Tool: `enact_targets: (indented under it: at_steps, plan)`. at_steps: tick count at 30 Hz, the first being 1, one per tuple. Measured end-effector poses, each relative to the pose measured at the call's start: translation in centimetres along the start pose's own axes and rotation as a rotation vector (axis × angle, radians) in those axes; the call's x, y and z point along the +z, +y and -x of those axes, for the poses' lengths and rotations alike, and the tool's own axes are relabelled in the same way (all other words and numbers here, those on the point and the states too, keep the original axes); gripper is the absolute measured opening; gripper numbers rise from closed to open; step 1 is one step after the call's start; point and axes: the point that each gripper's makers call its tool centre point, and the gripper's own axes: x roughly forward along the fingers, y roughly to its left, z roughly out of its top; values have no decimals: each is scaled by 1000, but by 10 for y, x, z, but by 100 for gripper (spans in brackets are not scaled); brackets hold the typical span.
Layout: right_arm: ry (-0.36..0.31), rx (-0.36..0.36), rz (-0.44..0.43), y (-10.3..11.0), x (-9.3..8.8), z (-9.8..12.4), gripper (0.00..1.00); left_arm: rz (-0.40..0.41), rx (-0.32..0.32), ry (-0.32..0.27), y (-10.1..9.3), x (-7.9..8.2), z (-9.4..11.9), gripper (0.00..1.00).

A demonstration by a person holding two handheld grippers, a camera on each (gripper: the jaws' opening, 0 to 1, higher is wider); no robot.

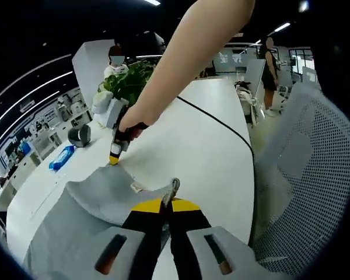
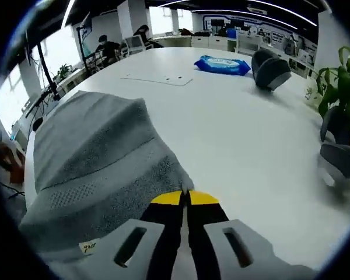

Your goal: Fold the towel on the table until its edges align and the towel forms a compact rectangular stack.

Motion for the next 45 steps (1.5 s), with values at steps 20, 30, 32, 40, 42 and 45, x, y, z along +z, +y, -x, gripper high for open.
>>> enact_targets:
  at_steps: [20,30,32,40,42,45]
  plan:
    - [-298,195,-199,-15,60,156,0,-177,-191,-228,-36,140,51,2]
    - [-371,238,-201,-28,102,221,0,-309,-209,-349,-52,211,59,1]
    - [-369,235,-187,-32,110,234,0,-318,-207,-367,-56,224,57,1]
    - [-438,188,-116,-54,151,282,0,-352,-178,-444,-59,272,45,1]
    - [-450,167,-114,-61,160,290,0,-342,-165,-495,-58,291,40,1]
    - [-453,129,-111,-71,169,299,0,-347,-151,-506,-57,308,31,1]
